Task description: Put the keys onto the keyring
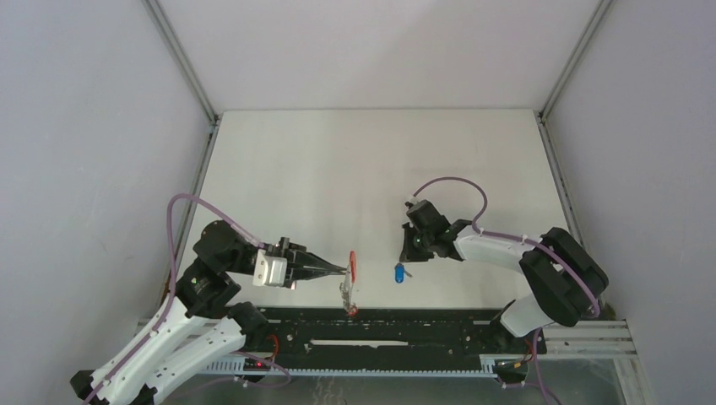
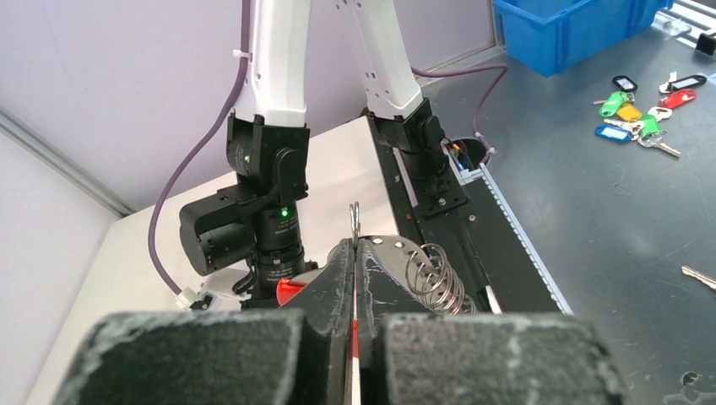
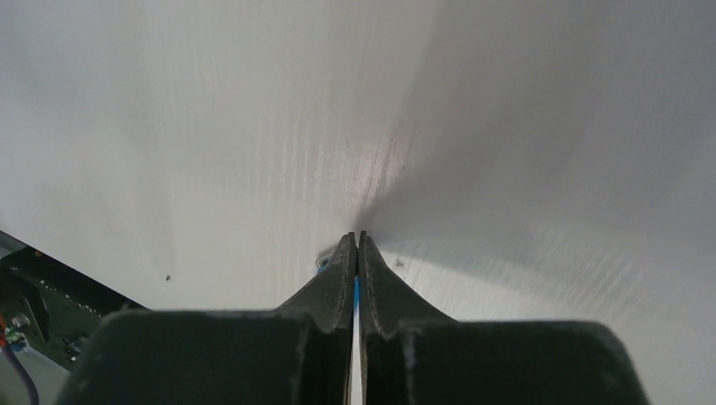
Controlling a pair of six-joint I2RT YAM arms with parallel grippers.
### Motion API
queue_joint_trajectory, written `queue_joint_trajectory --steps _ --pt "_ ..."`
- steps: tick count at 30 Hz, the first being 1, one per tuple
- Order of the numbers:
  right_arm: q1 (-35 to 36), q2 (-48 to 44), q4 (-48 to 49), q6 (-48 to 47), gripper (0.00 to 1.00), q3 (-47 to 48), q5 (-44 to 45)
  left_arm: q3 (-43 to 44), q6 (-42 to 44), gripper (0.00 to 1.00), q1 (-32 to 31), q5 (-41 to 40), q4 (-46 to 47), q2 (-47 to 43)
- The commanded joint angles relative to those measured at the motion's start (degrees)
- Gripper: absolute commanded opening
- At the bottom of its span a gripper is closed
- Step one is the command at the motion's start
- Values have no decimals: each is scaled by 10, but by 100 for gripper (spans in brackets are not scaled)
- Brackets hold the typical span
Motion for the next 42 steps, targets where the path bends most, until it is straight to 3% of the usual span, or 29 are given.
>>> queue_joint_trajectory --steps 1,16,21,28,36,37,42 --pt "2 -35 6 -10 3 -11 -7 24 -6 0 3 -3 23 -2" --pt "5 -86 9 -15 0 -33 -12 22 5 0 3 -6 21 3" --pt "16 -84 11 -2 0 -33 48 22 7 0 3 -7 20 4" --pt "71 -79 -16 26 0 -20 227 22 7 0 2 -10 18 3" --pt "120 -22 -41 24 0 19 276 22 8 0 3 -10 14 2" --pt "123 -17 -42 25 1 23 276 23 7 0 3 -10 14 2" --pt "124 -26 -41 23 27 27 260 24 7 0 2 -10 13 2"
